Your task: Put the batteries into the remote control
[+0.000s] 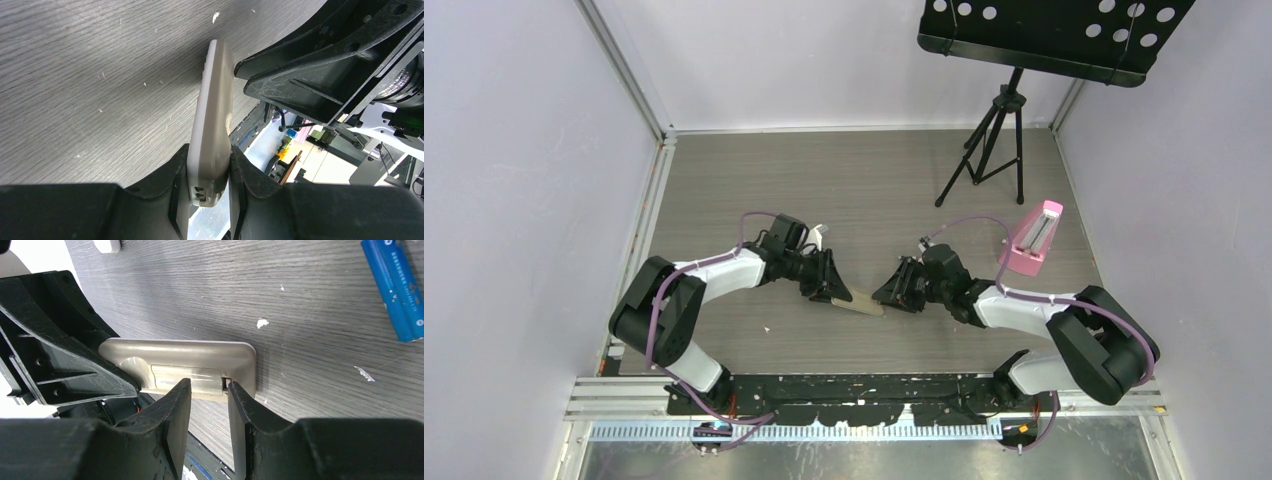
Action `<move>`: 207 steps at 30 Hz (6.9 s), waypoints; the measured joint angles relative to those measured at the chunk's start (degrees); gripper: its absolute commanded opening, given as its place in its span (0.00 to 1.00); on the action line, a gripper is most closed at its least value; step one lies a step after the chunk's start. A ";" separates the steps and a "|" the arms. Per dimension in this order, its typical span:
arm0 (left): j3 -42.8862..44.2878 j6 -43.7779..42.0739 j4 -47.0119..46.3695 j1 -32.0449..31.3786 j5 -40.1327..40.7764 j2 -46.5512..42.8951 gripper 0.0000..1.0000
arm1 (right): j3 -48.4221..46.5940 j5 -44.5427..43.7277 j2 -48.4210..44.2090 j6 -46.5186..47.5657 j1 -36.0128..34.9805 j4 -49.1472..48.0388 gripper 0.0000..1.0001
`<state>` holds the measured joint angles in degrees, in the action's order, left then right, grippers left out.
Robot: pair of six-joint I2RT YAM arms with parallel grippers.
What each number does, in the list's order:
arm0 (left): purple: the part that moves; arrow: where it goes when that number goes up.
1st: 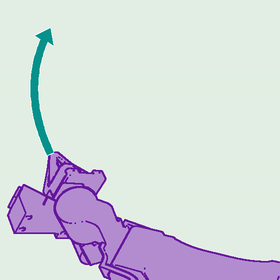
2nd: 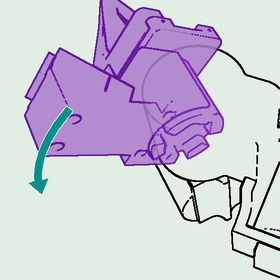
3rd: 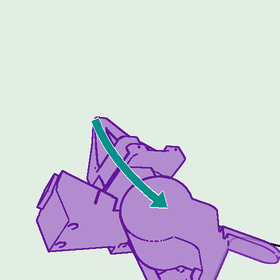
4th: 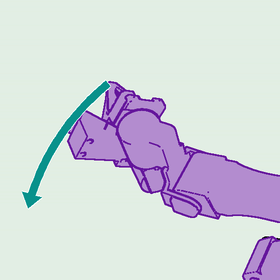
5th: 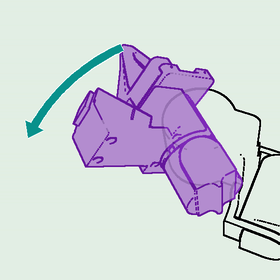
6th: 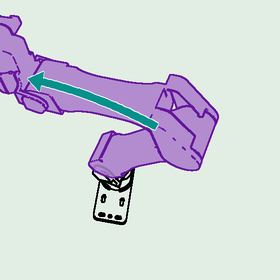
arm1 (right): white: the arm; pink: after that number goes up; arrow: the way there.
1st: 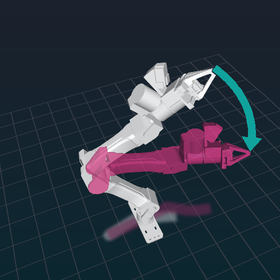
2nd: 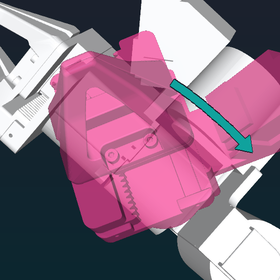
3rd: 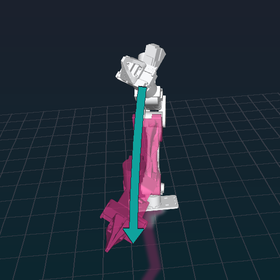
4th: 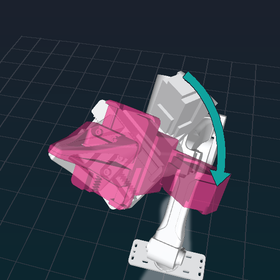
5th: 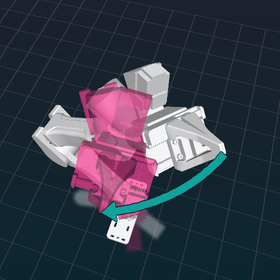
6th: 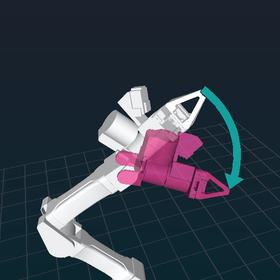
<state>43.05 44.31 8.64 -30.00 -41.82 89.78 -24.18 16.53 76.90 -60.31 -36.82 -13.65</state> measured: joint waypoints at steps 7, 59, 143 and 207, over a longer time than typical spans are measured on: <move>0.02 -0.02 0.00 0.00 0.00 0.00 0.00 | -0.04 -0.39 0.98 0.39 0.07 -0.07 0.40; 0.02 -0.02 0.04 0.11 -0.02 0.00 0.00 | -0.04 -0.39 1.46 -0.63 -0.63 -2.99 0.41; -5.90 -10.56 -0.79 -1.64 10.03 -13.16 0.00 | -8.09 -14.25 -23.52 9.20 -1.57 32.20 0.59; 1.20 -8.74 10.75 -0.76 1.90 -3.69 0.00 | -2.93 -12.76 -0.35 -2.73 -11.32 6.88 0.36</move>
<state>44.25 35.57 19.40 -30.76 -39.92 86.08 -27.11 3.77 76.55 -63.05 -48.14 -6.76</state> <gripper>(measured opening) 0.291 0.366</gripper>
